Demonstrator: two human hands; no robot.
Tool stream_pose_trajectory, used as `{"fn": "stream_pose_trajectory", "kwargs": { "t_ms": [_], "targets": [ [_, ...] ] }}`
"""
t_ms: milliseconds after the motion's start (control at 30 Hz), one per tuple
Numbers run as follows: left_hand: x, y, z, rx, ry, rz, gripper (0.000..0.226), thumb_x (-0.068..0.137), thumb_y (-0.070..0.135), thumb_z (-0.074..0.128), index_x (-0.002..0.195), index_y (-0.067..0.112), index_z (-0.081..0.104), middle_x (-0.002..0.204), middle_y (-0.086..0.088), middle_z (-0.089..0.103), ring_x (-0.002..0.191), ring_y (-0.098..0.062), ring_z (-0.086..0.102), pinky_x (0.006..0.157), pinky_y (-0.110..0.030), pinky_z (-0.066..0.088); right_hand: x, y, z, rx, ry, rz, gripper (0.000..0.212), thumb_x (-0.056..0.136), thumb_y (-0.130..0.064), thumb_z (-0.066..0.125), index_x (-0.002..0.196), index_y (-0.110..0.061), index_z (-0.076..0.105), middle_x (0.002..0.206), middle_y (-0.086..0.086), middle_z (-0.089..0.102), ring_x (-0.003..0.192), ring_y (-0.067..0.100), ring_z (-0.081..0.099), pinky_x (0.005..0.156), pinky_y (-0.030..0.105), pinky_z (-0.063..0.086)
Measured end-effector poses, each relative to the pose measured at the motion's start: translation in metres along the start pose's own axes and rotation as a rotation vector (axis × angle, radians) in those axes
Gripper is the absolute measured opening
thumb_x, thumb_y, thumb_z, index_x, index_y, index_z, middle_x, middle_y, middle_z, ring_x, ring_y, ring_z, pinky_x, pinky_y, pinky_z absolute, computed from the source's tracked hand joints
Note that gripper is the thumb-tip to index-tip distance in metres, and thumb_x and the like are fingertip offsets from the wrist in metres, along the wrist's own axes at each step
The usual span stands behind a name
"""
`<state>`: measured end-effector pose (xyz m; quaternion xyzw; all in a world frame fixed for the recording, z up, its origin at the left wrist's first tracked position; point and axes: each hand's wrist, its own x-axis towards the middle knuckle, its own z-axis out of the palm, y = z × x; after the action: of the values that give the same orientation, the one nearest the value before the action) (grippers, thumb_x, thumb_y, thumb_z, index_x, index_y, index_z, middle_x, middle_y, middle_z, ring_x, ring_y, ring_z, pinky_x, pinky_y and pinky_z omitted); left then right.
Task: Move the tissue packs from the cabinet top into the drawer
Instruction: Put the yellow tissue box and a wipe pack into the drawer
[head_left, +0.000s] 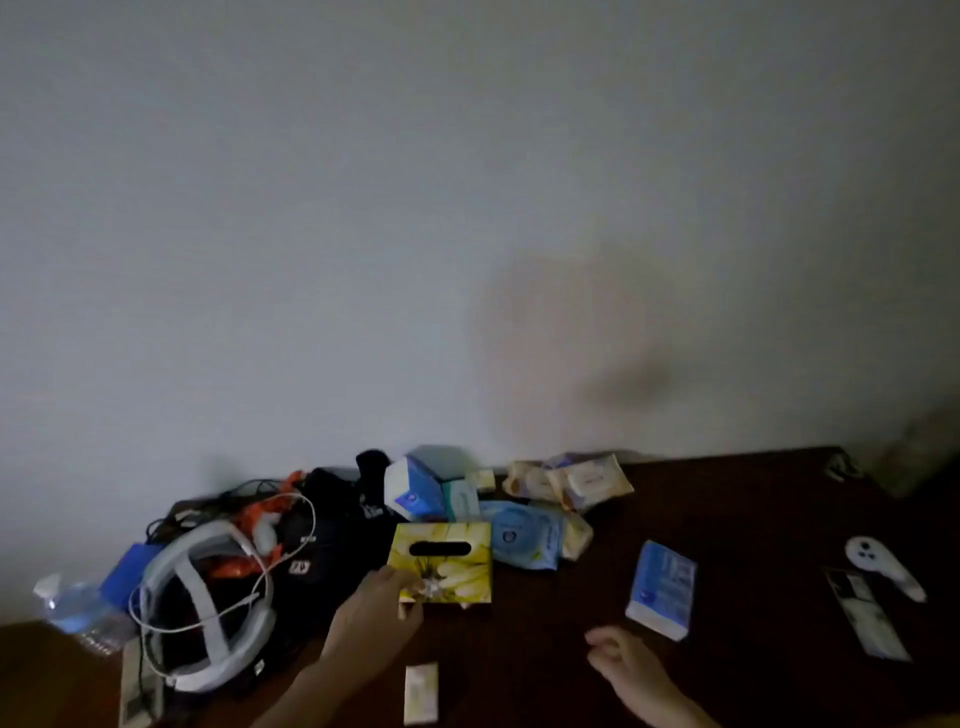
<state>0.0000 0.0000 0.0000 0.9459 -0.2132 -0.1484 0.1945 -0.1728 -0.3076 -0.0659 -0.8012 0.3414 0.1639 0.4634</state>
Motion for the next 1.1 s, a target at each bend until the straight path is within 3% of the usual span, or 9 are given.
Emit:
{"fn": "stream_pose_trajectory", "kwargs": {
  "t_ms": [133, 333, 400, 533, 667, 767, 900, 1000, 1100],
  "targets": [
    [0.078, 0.006, 0.039, 0.271, -0.173, 0.117, 0.06, 0.086, 0.041, 0.057, 0.144, 0.028, 0.045, 0.153, 0.004, 0.036, 0.144, -0.02, 0.029, 0.112, -0.039, 0.034, 0.068, -0.035, 0.013, -0.086, -0.084, -0.025, 0.04, 0.098, -0.029, 0.059, 0.137, -0.027, 0.051, 0.127, -0.005, 0.058, 0.111, 0.008, 0.059, 0.09, 0.024, 0.047],
    [0.154, -0.031, 0.12, 0.485, -0.318, 0.072, 0.082, 0.096, 0.052, 0.052, 0.159, 0.018, 0.012, 0.167, -0.004, 0.01, 0.153, -0.029, 0.005, 0.121, -0.055, 0.011, 0.186, -0.051, 0.051, -0.369, -0.051, -0.154, 0.068, 0.096, -0.035, 0.06, 0.156, -0.023, 0.03, 0.158, 0.002, 0.034, 0.145, 0.024, 0.033, 0.112, 0.04, 0.038],
    [0.166, -0.039, 0.14, 0.453, -0.356, 0.044, 0.079, 0.098, 0.055, 0.045, 0.159, 0.018, 0.011, 0.165, -0.006, 0.018, 0.152, -0.029, 0.013, 0.121, -0.058, 0.009, 0.225, -0.054, 0.058, -0.494, -0.006, -0.192, 0.08, 0.094, -0.037, 0.065, 0.159, -0.021, 0.021, 0.164, 0.006, 0.023, 0.15, 0.028, 0.023, 0.116, 0.045, 0.034],
    [0.18, -0.063, 0.166, 0.503, -0.253, 0.09, 0.071, 0.094, 0.065, 0.042, 0.15, 0.023, 0.029, 0.143, -0.004, 0.045, 0.136, -0.029, 0.039, 0.117, -0.066, 0.006, 0.294, -0.052, 0.072, -0.809, 0.134, -0.295, 0.109, 0.082, -0.055, 0.073, 0.161, -0.023, 0.005, 0.169, 0.008, 0.003, 0.154, 0.032, 0.008, 0.117, 0.055, 0.029],
    [0.18, -0.074, 0.183, 0.475, -0.151, 0.099, 0.073, 0.092, 0.069, 0.034, 0.148, 0.023, 0.028, 0.136, -0.004, 0.042, 0.132, -0.029, 0.037, 0.115, -0.07, -0.001, 0.33, -0.039, 0.096, -0.994, 0.214, -0.351, 0.106, 0.08, -0.082, 0.051, 0.16, -0.024, 0.013, 0.163, 0.009, 0.025, 0.146, 0.033, 0.026, 0.112, 0.05, 0.028],
    [0.182, -0.069, 0.188, 0.443, -0.096, 0.1, 0.07, 0.093, 0.068, 0.031, 0.145, 0.022, 0.029, 0.135, -0.005, 0.041, 0.131, -0.029, 0.038, 0.115, -0.071, -0.001, 0.33, -0.045, 0.102, -0.973, 0.333, -0.411, 0.089, 0.08, -0.076, 0.054, 0.146, -0.018, 0.04, 0.143, 0.013, 0.049, 0.127, 0.035, 0.047, 0.101, 0.048, 0.036],
    [0.178, -0.058, 0.174, 0.464, -0.071, 0.09, 0.068, 0.096, 0.064, 0.035, 0.145, 0.019, 0.031, 0.135, -0.004, 0.045, 0.131, -0.027, 0.041, 0.116, -0.069, 0.004, 0.299, -0.057, 0.108, -0.745, 0.21, -0.201, 0.081, 0.075, -0.05, 0.076, 0.136, -0.008, 0.045, 0.133, 0.016, 0.052, 0.118, 0.035, 0.055, 0.097, 0.044, 0.045],
    [0.164, -0.044, 0.155, 0.482, -0.004, 0.123, 0.064, 0.094, 0.066, 0.042, 0.138, 0.02, 0.043, 0.125, -0.001, 0.057, 0.123, -0.023, 0.053, 0.118, -0.063, 0.008, 0.263, -0.053, 0.095, -0.598, 0.229, -0.053, 0.082, 0.074, -0.065, 0.072, 0.129, -0.008, 0.053, 0.127, 0.012, 0.057, 0.115, 0.032, 0.058, 0.094, 0.043, 0.051],
    [0.133, -0.027, 0.132, 0.368, 0.152, 0.165, 0.06, 0.09, 0.068, 0.047, 0.128, 0.022, 0.053, 0.11, 0.003, 0.064, 0.11, -0.021, 0.062, 0.119, -0.058, 0.009, 0.214, -0.044, 0.079, -0.54, 0.331, -0.042, 0.092, 0.071, -0.076, 0.063, 0.126, -0.003, 0.054, 0.126, 0.016, 0.056, 0.118, 0.035, 0.052, 0.096, 0.045, 0.046]
  ]
}}
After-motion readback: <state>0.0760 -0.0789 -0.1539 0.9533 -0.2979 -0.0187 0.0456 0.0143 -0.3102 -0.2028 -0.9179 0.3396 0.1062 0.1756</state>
